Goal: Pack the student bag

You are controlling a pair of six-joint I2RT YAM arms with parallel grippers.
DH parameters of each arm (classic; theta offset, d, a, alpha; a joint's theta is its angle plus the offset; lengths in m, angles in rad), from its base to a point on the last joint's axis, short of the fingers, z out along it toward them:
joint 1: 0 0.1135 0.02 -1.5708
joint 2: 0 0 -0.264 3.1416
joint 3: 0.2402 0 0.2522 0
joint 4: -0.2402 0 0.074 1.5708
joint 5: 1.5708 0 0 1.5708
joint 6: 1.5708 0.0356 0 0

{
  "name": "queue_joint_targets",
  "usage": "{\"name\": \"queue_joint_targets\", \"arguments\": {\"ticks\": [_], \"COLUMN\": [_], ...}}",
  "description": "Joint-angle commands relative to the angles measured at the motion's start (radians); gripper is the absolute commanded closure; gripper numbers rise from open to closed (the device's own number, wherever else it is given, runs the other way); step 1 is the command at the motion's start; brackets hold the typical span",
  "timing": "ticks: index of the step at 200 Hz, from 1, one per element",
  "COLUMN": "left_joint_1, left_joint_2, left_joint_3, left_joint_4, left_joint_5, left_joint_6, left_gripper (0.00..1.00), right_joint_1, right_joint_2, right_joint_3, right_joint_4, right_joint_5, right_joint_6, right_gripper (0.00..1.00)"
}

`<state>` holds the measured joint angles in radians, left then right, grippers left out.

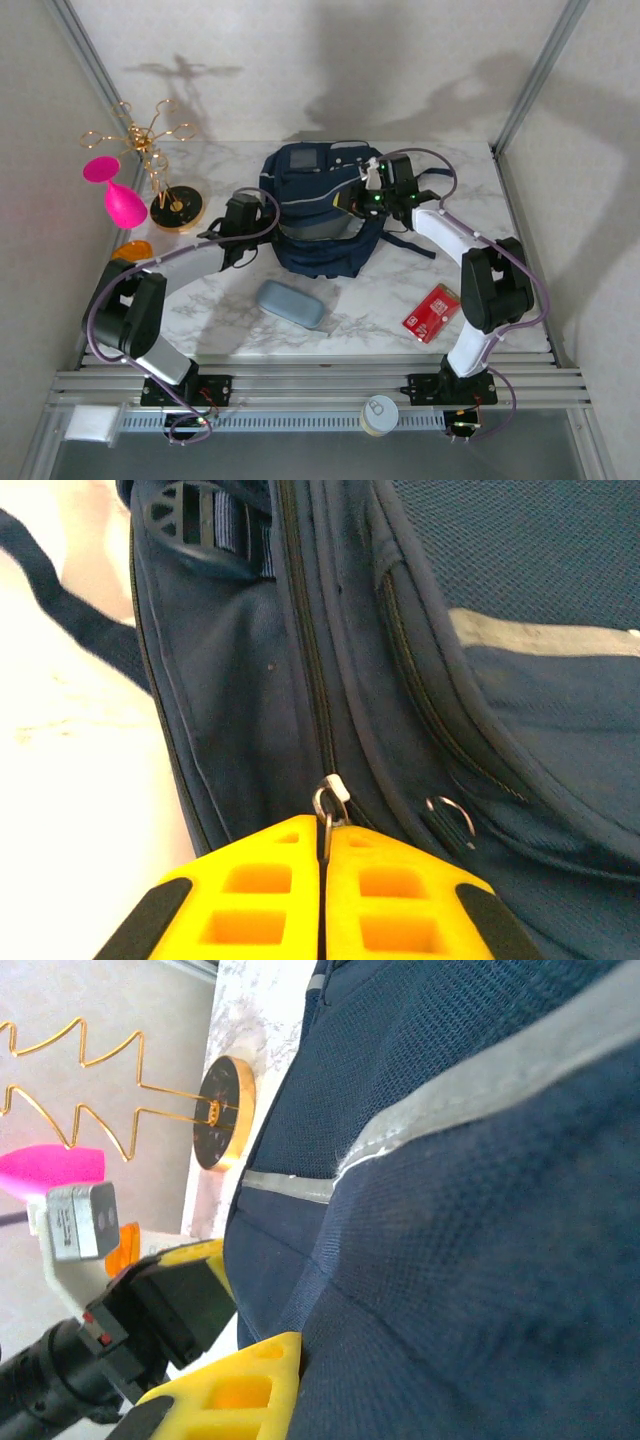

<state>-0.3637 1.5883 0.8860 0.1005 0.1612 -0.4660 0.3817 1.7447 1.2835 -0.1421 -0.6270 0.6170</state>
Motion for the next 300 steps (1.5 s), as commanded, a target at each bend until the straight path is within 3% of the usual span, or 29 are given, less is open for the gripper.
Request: {"name": "queue_joint_targets", "arguments": {"ticks": [1,57,81,110,122,140,158,175,195,235,275,300], "left_joint_1": [0.102,0.13,0.138,0.162,0.16,0.159,0.151,0.132,0.092,-0.089,-0.252,-0.304], "left_joint_2": [0.015,0.096,0.135,0.168,0.154,0.085,-0.014,-0.127,-0.277,-0.573,-0.781,-0.79], "left_joint_3": [0.008,0.044,0.052,0.088,0.083,0.031,-0.022,-0.088,-0.204,-0.376,-0.528,-0.611], "left_joint_4": [-0.006,0.137,0.21,0.18,0.176,0.189,0.15,0.059,-0.025,-0.246,-0.34,-0.231], "left_joint_5": [-0.163,-0.161,-0.091,-0.072,-0.018,0.07,0.134,0.093,0.093,-0.098,-0.166,-0.111], "left_joint_6": [0.033,0.189,0.222,0.229,0.219,0.161,0.095,-0.023,-0.157,-0.417,-0.604,-0.661], "left_gripper": [1.0,1.0,1.0,1.0,0.93,0.66,0.58,0.52,0.49,0.46,0.43,0.43], "right_joint_1": [-0.082,-0.087,-0.087,-0.084,-0.072,-0.06,-0.058,-0.049,-0.019,0.119,0.347,0.434], "right_joint_2": [-0.03,-0.002,0.02,0.024,0.028,0.03,-0.021,-0.088,-0.18,-0.318,-0.368,-0.303], "right_joint_3": [0.056,0.07,0.069,0.086,0.081,0.096,0.069,0.021,-0.048,-0.218,-0.368,-0.414], "right_joint_4": [-0.053,-0.035,0.004,-0.021,0.001,-0.046,-0.101,-0.178,-0.276,-0.383,-0.257,-0.127], "right_joint_5": [0.019,0.002,-0.024,0.035,0.004,-0.001,0.045,0.103,0.205,0.314,0.328,0.314], "right_joint_6": [-0.103,-0.089,-0.069,-0.088,-0.079,-0.104,-0.145,-0.189,-0.24,-0.264,-0.14,-0.055], "right_gripper": [1.0,1.0,1.0,1.0,0.87,0.65,0.55,0.44,0.34,0.22,0.17,0.16]}}
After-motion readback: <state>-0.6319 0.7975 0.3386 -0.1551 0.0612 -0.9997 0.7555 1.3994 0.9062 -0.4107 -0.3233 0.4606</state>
